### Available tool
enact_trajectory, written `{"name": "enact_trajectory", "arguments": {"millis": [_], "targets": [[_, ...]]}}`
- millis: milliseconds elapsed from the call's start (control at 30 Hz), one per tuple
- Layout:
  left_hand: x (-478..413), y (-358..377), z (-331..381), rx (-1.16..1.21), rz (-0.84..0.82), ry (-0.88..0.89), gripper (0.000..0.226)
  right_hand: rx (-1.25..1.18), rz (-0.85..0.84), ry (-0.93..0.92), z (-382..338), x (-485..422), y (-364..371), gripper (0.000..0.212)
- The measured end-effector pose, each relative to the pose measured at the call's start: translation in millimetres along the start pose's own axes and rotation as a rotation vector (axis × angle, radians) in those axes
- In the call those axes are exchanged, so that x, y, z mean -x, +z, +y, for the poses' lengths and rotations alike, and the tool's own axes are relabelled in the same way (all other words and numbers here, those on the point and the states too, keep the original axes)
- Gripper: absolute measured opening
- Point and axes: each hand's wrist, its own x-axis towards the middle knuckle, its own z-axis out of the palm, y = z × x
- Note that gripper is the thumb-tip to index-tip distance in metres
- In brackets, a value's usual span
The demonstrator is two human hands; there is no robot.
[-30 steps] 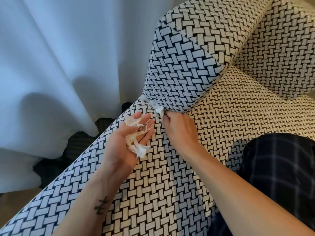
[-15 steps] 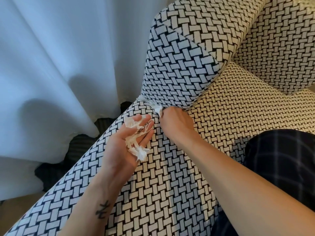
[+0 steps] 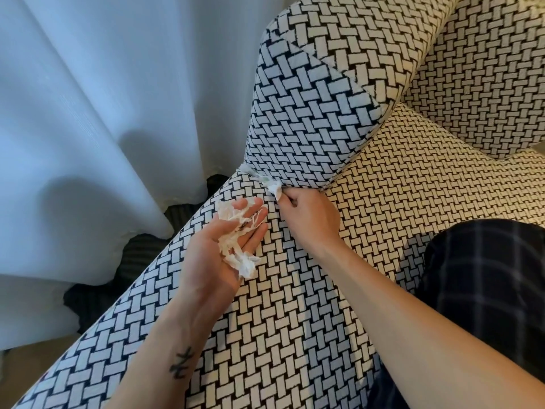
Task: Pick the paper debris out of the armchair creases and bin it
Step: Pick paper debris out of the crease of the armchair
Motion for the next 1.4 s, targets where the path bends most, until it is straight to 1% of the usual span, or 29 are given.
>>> {"name": "enact_trajectory", "arguments": {"millis": [100,167,233,267,367,433,567,633,667,733,767,833,900,933,1033,1100,1233,1300,1400], "targets": [[0.2,0.6,0.2,0.01,-0.007,-0.005,0.041,-0.061,0.043,0.023,-0.2,4.3,2.4,0.04],[0.0,0.8,-0.2,0.01,-0.006,-0.003,0.039,-0.052,0.047,0.046,-8.8,2.4,0.6,0.049],[0.2,0.5,-0.2,-0.013,-0.007,-0.013,0.038,0.03,0.017,0.042,-22.9,3.2,-0.1,0.058],[0.6,0.2,0.4,-0.033,-0.01,-0.02,0.039,0.11,-0.002,0.021,-30.7,4.9,0.5,0.06],[1.3,-1.8,3.3,-0.074,-0.001,-0.021,0.041,0.356,-0.053,-0.072,-44.7,6.7,1.1,0.052],[2.3,-1.7,4.7,-0.078,0.004,-0.029,0.039,0.463,-0.104,-0.094,-46.1,5.1,-4.8,0.046],[5.2,2.6,6.1,-0.037,0.029,-0.019,0.036,0.484,-0.271,-0.083,-52.2,-2.6,-16.7,0.043],[5.4,2.9,6.1,0.006,0.048,0.003,0.036,0.413,-0.38,-0.05,-60.2,-6.7,-20.1,0.04],[6.2,2.5,6.9,0.039,0.05,0.015,0.036,0.327,-0.431,0.01,-61.8,-10.4,-22.6,0.04],[6.3,2.2,7.6,0.056,0.053,0.016,0.037,0.042,-0.516,0.199,-58.2,-18.5,-29.1,0.041],[5.8,1.2,7.5,0.049,0.058,0.019,0.038,-0.065,-0.555,0.261,-55.4,-20.1,-32.5,0.038],[5.3,0.6,7.2,0.036,0.075,0.026,0.039,-0.176,-0.604,0.282,-47.2,-20.0,-34.0,0.033],[5.4,3.0,7.1,0.052,0.074,0.032,0.038,-0.29,-0.56,0.296,-37.5,-16.8,-31.7,0.033],[5.9,3.3,7.5,0.066,0.073,0.034,0.038,-0.377,-0.525,0.334,-34.2,-13.5,-29.2,0.032],[5.4,2.1,8.3,0.089,0.069,0.037,0.039,-0.74,-0.411,0.537,-29.6,-5.9,-20.3,0.024],[5.4,1.8,8.0,0.107,0.066,0.035,0.04,-0.901,-0.339,0.654,-29.6,-6.6,-16.1,0.019],[2.3,-3.3,9.8,0.109,0.066,0.04,0.042,-1.132,-0.297,0.834,-38.4,-15.7,-10.3,0.016],[1.7,-4.4,10.3,0.079,0.065,0.034,0.042,-1.213,-0.298,0.879,-37.9,-18.3,-7.8,0.015],[0.7,-3.6,10.0,0.065,0.048,0.022,0.041,-1.288,-0.287,0.885,-32.3,-17.7,-2.9,0.011]]}}
